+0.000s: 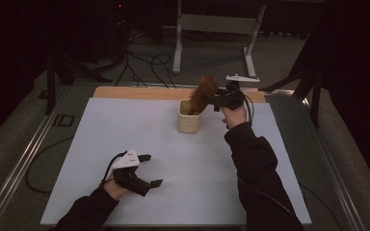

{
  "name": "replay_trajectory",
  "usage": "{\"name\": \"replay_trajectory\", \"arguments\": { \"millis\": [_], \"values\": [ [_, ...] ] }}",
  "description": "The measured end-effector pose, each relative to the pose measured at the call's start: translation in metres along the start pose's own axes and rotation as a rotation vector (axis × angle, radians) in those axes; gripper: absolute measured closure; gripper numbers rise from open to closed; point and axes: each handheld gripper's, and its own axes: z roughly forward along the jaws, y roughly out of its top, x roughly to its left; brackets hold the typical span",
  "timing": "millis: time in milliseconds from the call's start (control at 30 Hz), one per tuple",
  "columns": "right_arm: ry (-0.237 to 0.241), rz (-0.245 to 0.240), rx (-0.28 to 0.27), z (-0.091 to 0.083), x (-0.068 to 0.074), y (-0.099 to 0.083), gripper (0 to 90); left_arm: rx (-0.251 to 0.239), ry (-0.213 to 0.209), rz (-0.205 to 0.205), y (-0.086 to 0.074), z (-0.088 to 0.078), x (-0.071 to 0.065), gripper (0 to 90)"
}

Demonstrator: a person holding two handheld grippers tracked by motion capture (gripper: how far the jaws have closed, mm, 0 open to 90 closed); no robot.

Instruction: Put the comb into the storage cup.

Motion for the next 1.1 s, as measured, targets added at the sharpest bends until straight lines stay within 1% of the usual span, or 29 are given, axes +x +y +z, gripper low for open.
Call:
{"name": "replay_trajectory", "arguments": {
  "millis": [367,533,700,933,1100],
  "values": [
    [-0.01,-0.041,0.005,-0.01,-0.003,-0.008,9.7,0.0,-0.002,0.003,0.0,-0.001,0.0,0.0],
    [-0.003,-0.055,0.003,-0.014,-0.003,-0.014,9.7,0.001,-0.001,0.005,0.0,-0.001,-0.001,0.0],
    [0.005,-0.068,0.008,-0.019,-0.002,-0.026,9.7,0.003,-0.002,0.008,0.0,-0.001,-0.001,0.0],
    [0.034,-0.081,0.008,-0.027,0.001,-0.044,9.7,0.001,-0.001,0.005,0.001,-0.001,-0.001,0.0],
    [0.05,-0.09,0.01,-0.033,0.003,-0.06,9.7,-0.012,0.002,0.005,0.002,-0.003,-0.001,0.0]
  ]
}}
